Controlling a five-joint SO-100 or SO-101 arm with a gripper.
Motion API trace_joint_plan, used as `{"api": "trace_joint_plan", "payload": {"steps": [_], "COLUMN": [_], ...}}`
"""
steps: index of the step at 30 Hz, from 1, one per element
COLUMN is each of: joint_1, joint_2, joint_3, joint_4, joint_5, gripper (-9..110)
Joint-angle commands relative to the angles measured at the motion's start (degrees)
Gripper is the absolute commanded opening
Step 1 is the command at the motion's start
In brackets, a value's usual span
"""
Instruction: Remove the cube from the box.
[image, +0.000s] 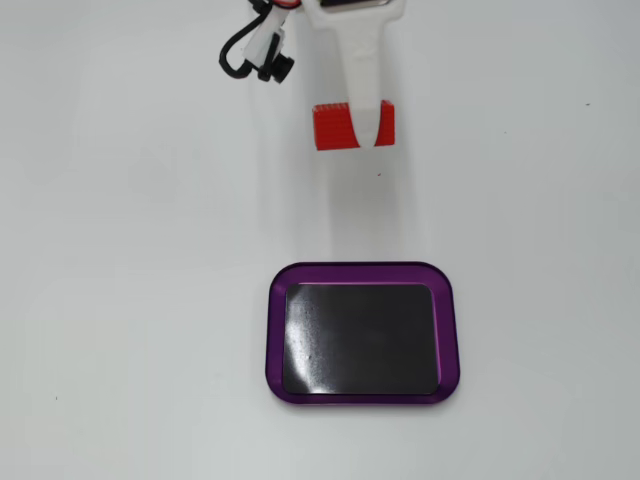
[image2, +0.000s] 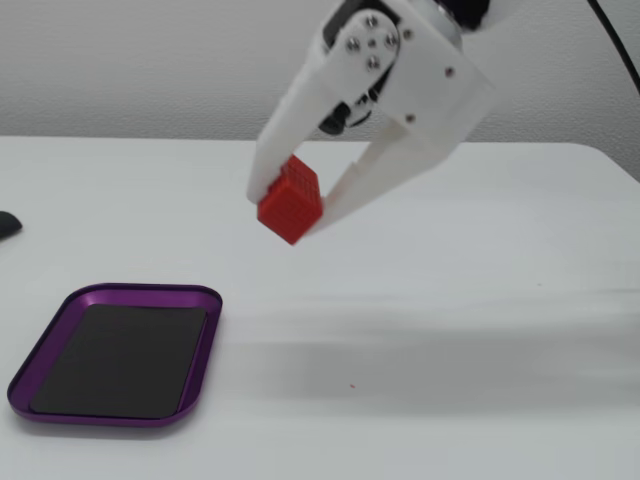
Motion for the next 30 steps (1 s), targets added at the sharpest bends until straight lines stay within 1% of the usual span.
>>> {"api": "trace_joint_plan", "payload": {"steps": [1,15,23,28,30], "joint_1": [0.1,0.6,0.4,0.1,-0.1], "joint_2": [3.6,3.6,4.3,4.3,4.3], "joint_3": [7.1,20.7,20.3,20.7,20.9], "joint_4": [-7.5,-26.1,-25.7,-24.6,-25.0], "joint_5": [-0.4,0.3,0.4,0.2,-0.2], "gripper": [0,0,0,9,10]}}
